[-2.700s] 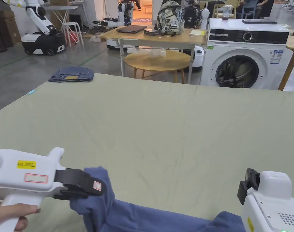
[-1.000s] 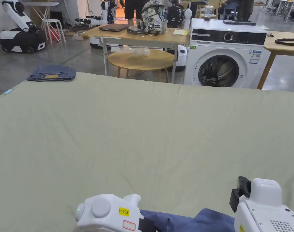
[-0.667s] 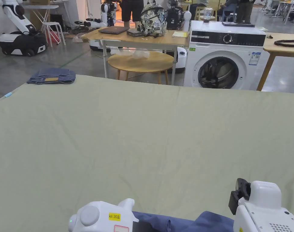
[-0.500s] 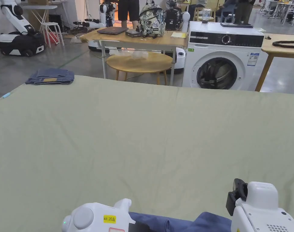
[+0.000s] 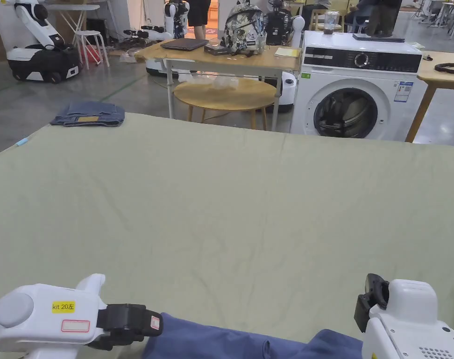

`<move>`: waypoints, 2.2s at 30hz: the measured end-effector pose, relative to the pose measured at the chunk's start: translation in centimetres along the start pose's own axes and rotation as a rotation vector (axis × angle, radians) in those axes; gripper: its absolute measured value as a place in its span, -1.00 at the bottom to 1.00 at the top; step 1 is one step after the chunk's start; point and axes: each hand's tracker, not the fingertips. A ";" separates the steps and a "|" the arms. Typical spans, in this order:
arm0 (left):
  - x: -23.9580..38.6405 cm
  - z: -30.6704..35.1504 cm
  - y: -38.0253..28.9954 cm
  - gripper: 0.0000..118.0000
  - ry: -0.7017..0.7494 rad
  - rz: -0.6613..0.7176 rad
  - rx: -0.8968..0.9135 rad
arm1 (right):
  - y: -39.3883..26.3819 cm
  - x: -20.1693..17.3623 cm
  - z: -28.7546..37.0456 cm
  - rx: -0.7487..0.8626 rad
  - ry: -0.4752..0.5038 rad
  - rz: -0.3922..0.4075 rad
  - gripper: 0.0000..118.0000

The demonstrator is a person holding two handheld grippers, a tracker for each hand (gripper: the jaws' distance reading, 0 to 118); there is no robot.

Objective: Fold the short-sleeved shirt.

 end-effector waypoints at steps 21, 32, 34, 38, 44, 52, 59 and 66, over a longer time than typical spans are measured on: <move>-3.3 -4.3 -2.5 -0.89 -0.330 0.139 -0.058 | 0.0 -0.3 -0.2 -0.008 -0.005 -0.004 -1.00; 1.4 5.8 0.7 -0.90 -0.194 0.042 0.054 | 0.5 -0.2 -0.2 -0.001 0.001 0.002 -1.00; 2.3 7.8 1.1 -0.90 -0.114 0.020 0.088 | 0.6 -0.4 -0.2 0.000 0.005 0.002 -1.00; 4.3 9.1 1.6 -0.90 -0.058 0.016 0.100 | 0.7 -0.6 -0.3 0.004 0.014 0.003 -1.00; 8.7 7.5 1.8 -0.90 -0.035 -0.052 0.054 | 0.7 -0.6 -0.4 0.007 0.018 -0.003 -1.00; 15.3 3.0 1.4 -0.89 -0.002 -0.181 -0.040 | 0.5 -0.1 -0.2 0.002 0.013 -0.003 -1.00; 19.4 -4.0 0.9 -0.90 0.011 -0.235 -0.131 | 0.3 0.6 0.1 -0.002 -0.001 -0.016 -1.00; 21.9 -12.6 -1.2 -0.89 0.040 -0.257 -0.257 | 0.0 1.5 0.3 -0.017 -0.020 -0.013 -1.00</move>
